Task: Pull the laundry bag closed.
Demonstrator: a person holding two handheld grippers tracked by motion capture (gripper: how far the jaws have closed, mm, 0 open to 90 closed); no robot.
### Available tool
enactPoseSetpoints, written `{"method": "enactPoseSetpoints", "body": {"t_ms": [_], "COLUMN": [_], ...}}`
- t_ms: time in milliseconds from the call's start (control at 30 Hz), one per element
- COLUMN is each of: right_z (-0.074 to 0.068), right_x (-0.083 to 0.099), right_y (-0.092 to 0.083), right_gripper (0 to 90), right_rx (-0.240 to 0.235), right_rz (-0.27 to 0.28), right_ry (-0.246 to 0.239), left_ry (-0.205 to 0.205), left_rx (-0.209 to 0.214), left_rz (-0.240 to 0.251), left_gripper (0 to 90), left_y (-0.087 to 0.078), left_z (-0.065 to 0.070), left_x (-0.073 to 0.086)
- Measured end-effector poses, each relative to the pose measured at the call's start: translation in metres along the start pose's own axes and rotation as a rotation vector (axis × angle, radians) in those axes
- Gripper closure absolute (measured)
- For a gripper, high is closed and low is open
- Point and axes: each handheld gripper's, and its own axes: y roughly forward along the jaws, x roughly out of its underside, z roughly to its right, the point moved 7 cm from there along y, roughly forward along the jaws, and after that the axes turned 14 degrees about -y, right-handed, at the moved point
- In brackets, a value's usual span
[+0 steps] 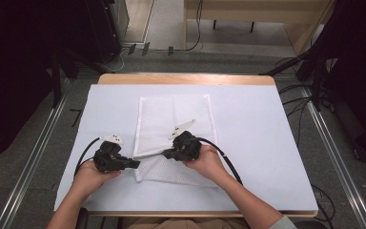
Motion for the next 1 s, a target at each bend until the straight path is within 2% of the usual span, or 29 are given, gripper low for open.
{"method": "enactPoseSetpoints", "body": {"t_ms": [267, 333, 433, 667, 1000], "right_z": [0.0, 0.002, 0.005, 0.006, 0.007], "right_x": [0.0, 0.003, 0.006, 0.009, 0.016], "right_y": [0.0, 0.0, -0.002, -0.004, -0.012], "right_gripper": [88.5, 88.5, 88.5, 88.4, 88.5], "right_rx": [-0.003, 0.009, 0.011, 0.021, 0.025], "right_rz": [0.0, -0.013, -0.016, -0.016, -0.021], "right_ry": [0.002, -0.001, 0.022, 0.004, 0.018], "left_ry": [-0.002, -0.009, -0.008, -0.008, -0.007], "left_rx": [-0.001, -0.002, -0.005, -0.005, -0.001], "left_rz": [-0.002, 0.0, -0.003, 0.003, 0.001], "left_gripper": [88.3, 88.3, 88.3, 88.2, 88.1], "left_y": [0.0, -0.001, -0.001, -0.001, -0.002], "left_z": [0.0, -0.001, -0.002, -0.001, -0.001], "left_x": [0.0, 0.0, 0.001, 0.001, 0.001]}}
